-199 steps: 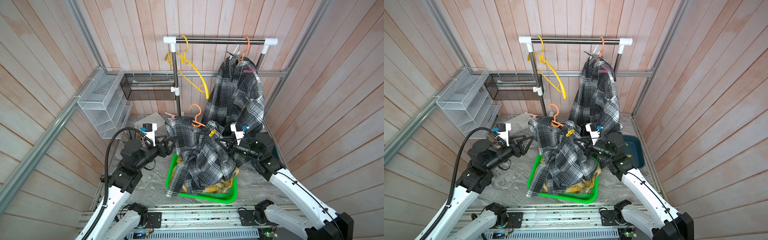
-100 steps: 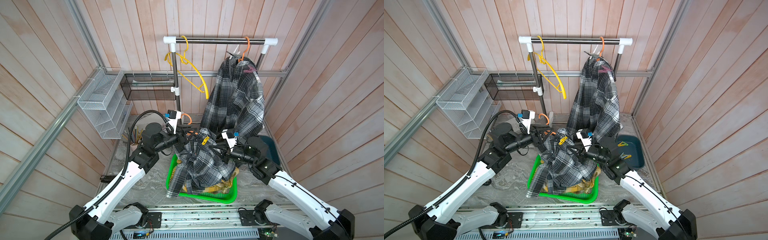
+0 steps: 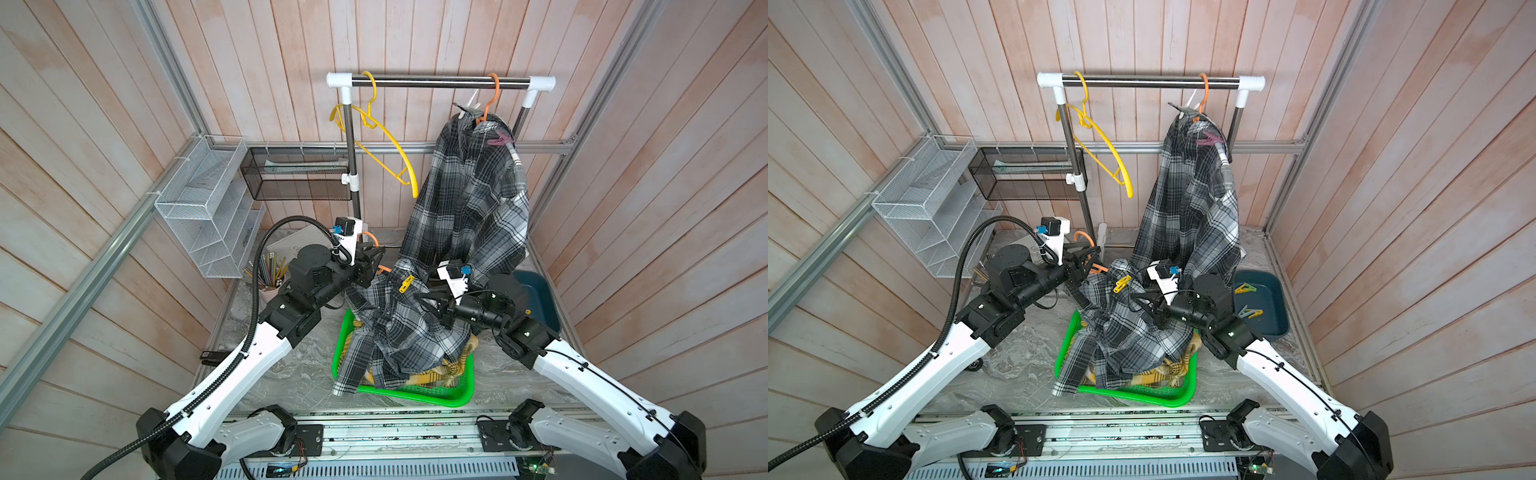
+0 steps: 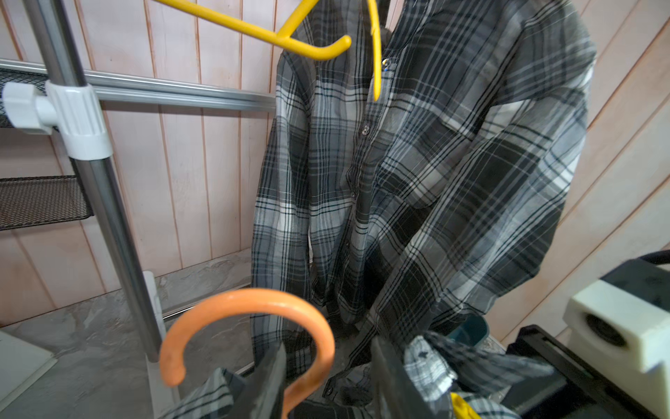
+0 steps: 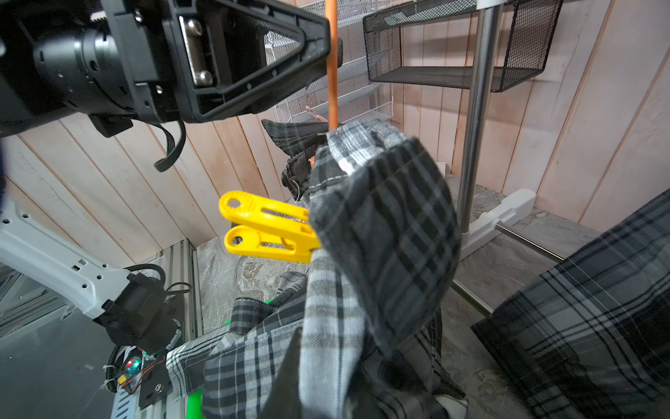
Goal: Remove the clothespins securing long-sleeve shirts to the hanger
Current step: Place the long-sleeve shirt at the bin.
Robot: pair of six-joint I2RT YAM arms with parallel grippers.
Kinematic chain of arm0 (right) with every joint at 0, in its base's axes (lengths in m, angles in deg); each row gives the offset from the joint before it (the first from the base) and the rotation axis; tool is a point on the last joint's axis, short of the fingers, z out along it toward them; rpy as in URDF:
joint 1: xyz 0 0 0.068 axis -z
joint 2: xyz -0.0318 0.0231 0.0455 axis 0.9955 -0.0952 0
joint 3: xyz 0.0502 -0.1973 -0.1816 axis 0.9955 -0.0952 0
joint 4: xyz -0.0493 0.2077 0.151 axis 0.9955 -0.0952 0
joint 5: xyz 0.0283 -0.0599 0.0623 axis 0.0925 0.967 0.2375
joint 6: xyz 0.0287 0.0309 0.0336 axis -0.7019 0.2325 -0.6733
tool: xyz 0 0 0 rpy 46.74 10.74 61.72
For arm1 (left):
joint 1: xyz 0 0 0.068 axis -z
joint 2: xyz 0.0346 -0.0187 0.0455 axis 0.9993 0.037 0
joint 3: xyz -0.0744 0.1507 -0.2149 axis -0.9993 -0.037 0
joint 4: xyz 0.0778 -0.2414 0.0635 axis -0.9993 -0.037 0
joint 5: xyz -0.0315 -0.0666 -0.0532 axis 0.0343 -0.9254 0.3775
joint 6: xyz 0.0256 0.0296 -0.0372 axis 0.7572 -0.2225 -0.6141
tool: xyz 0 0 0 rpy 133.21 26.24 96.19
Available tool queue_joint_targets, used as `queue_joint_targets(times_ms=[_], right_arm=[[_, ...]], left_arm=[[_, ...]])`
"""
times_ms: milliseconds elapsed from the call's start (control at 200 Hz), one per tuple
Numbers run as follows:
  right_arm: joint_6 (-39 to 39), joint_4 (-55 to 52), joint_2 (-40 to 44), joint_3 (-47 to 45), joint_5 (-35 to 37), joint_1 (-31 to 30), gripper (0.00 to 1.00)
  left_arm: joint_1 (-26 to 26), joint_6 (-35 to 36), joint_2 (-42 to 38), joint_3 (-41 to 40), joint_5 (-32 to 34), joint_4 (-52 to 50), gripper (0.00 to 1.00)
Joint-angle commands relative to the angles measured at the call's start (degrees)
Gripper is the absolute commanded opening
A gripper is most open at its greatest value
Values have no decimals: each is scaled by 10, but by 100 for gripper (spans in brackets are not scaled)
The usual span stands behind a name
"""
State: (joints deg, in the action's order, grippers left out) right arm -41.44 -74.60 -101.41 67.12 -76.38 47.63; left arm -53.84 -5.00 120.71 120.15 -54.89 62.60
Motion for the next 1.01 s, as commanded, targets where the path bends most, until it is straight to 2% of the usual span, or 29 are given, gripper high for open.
queue_joint_targets(times_ms=[0, 600, 715, 955, 1000], right_arm=[[9, 6, -1, 17, 2, -5, 0], [14, 11, -12, 21, -4, -22, 0], [12, 14, -15, 19, -4, -25, 0], [19, 4, -16, 19, 17, -26, 0], [20, 0, -14, 20, 23, -26, 0]], left_arm=[[2, 22, -12, 8, 41, -14, 41], [2, 36, 21, 1, 19, 20, 42], [2, 37, 28, -4, 17, 28, 34], [2, 53, 32, -11, 22, 39, 0], [2, 57, 35, -9, 20, 37, 0]])
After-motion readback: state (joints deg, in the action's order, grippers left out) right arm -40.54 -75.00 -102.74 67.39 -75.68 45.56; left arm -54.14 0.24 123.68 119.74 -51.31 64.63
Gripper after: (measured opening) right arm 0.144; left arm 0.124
